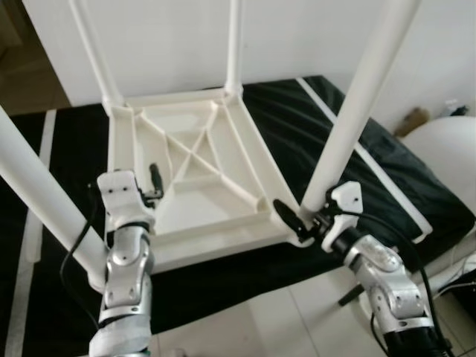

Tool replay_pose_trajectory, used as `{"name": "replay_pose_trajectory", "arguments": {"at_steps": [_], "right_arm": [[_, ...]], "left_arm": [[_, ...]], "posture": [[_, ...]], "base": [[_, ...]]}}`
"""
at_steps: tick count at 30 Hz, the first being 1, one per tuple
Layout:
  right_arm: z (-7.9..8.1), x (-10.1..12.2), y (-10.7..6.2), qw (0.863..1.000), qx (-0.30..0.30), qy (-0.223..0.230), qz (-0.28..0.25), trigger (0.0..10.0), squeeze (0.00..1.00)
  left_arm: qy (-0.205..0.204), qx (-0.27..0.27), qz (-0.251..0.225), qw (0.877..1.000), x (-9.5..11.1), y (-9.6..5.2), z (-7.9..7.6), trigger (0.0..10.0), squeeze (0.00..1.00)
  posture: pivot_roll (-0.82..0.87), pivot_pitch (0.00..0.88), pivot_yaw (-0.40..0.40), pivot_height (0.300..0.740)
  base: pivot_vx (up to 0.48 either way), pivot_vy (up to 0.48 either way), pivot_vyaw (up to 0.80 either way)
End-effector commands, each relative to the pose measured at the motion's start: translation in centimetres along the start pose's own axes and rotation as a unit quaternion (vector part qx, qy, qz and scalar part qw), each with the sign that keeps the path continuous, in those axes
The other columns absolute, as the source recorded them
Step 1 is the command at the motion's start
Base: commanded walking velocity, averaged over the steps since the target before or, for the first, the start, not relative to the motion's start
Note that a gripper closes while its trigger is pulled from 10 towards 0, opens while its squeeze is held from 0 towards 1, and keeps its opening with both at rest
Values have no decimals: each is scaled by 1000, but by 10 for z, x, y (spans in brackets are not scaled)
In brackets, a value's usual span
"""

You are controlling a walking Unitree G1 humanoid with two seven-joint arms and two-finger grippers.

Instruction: Building children table

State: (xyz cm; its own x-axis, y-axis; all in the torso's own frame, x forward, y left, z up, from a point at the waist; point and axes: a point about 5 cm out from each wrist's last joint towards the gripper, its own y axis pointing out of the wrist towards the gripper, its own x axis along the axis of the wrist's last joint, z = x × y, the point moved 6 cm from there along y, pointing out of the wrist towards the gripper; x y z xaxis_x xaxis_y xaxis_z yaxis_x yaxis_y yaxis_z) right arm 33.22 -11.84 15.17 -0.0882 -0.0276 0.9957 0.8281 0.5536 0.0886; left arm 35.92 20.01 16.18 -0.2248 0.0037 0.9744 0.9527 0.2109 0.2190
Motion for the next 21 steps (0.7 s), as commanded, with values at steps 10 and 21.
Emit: {"name": "replay_pose_trajectory", "arguments": {"at_steps": [10,21], "right_arm": [[-13,2,11,1000,-1,-27,9,10000,0],[-16,-2,29,999,32,-36,25,10000,0]], "left_arm": [[112,213,33,970,-13,-23,69,10000,0],[172,298,39,938,-8,-45,93,10000,0]], "posture": [[-18,55,-5,740],[-6,58,-8,740]], "base": [[0,0,0],[0,0,0]]}}
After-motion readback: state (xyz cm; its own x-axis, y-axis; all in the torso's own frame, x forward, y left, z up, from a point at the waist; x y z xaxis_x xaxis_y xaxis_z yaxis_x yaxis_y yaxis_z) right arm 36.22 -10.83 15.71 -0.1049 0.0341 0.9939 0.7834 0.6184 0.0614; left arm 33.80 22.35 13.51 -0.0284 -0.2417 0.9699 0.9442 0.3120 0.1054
